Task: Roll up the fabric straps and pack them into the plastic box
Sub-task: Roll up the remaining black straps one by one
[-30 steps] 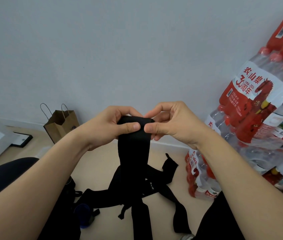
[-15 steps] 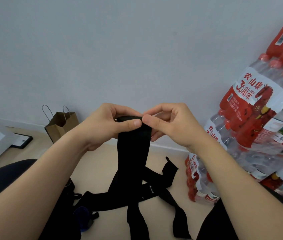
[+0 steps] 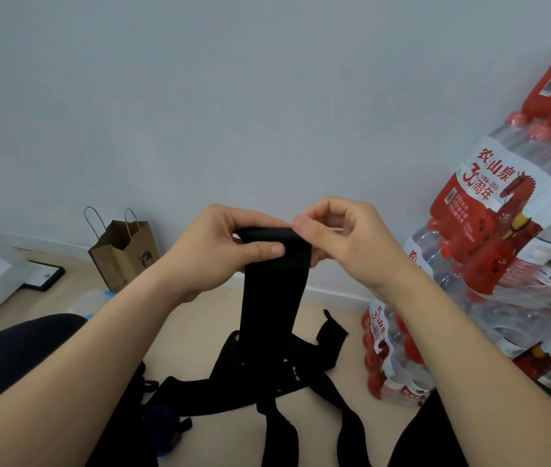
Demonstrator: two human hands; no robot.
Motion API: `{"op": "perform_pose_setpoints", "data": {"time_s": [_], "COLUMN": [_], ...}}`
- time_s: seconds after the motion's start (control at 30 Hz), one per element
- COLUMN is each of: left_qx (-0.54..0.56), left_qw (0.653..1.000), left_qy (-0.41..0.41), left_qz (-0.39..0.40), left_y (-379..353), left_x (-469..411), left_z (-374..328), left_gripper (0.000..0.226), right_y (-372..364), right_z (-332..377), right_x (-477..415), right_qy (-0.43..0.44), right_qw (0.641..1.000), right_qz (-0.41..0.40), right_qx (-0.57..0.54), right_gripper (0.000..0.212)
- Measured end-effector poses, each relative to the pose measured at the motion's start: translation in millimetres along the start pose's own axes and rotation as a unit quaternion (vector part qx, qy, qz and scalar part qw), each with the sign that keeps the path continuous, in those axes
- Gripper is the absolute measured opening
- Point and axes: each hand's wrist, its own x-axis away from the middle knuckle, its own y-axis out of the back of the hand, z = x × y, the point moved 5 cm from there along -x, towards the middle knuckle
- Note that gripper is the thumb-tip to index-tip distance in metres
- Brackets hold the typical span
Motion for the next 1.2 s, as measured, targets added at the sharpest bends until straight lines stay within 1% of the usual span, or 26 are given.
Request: {"op": "perform_pose_setpoints", "data": {"time_s": [0.03,0.1,0.17,0.23,0.27,0.4,0.47,0.53,0.57,0.67,0.7,0.77,0.8,0.87,0.9,0.93,1.03,1.13,1.2], "left_qx": [0.003,-0.014,-0.038,-0.037,-0.033,-0.037,-0.038,-0.031,-0.032,-0.040,-0.036,-0.008,0.006,0.005,-0.009,-0.022,-0.044,-0.067,-0.055], "left_qw": [1.000,0.999,0.999,0.997,0.997,0.999,0.999,0.999,0.999,0.998,0.999,0.999,0.998,0.996,0.996,0.996,0.999,0.997,0.998], "left_qy": [-0.015,-0.027,-0.002,0.032,0.038,-0.002,-0.019,-0.026,-0.029,-0.038,-0.034,0.000,0.020,0.046,0.047,0.042,0.019,-0.004,-0.018], "left_qz": [-0.009,-0.016,0.016,0.058,0.064,0.026,-0.004,-0.019,-0.020,-0.022,-0.009,0.033,0.053,0.075,0.078,0.072,0.016,-0.027,-0.025], "left_y": [0,1,-1,-4,-5,0,2,3,3,2,1,-2,-5,-7,-7,-7,-5,-1,-2], "left_x": [0,-1,-2,-1,-1,-2,-3,-2,-1,0,0,2,3,6,6,6,3,1,0], "left_z": [0,-1,2,4,4,1,-1,-1,-1,-4,-4,-4,-2,0,-1,-2,-4,-1,-1], "left_gripper": [0.033,0.031,0.024,0.018,0.017,0.016,0.018,0.019,0.019,0.020,0.020,0.018,0.021,0.042,0.051,0.054,0.037,0.023,0.019], "right_y": [0,-1,3,7,7,4,-1,-5,-6,-5,-3,-1,1,2,2,2,0,-6,-5], "right_z": [-2,-3,0,2,2,2,0,-5,-6,-5,-3,0,2,0,0,-2,-5,-6,-4], "right_x": [0,1,3,4,5,4,4,6,6,7,6,5,4,3,3,3,4,5,4], "right_qy": [-0.025,-0.048,-0.031,-0.010,-0.004,0.010,-0.024,-0.070,-0.079,-0.056,-0.036,0.002,0.010,0.012,0.009,0.006,-0.018,-0.052,-0.057], "right_qw": [1.000,0.998,0.999,0.999,0.998,0.999,0.999,0.995,0.994,0.997,0.999,1.000,1.000,1.000,1.000,1.000,0.998,0.998,0.998], "right_qz": [0.008,0.022,0.004,-0.012,-0.013,0.011,0.041,0.066,0.070,0.052,0.036,0.009,0.005,0.008,0.007,0.003,0.001,0.037,0.023], "right_qx": [-0.002,0.014,0.032,0.047,0.053,0.048,0.022,0.015,0.017,0.003,-0.004,-0.008,-0.007,0.006,0.017,0.030,0.053,0.019,0.000], "right_gripper": [0.036,0.032,0.026,0.026,0.025,0.023,0.026,0.038,0.036,0.018,0.019,0.027,0.030,0.033,0.034,0.032,0.021,0.027,0.029]}}
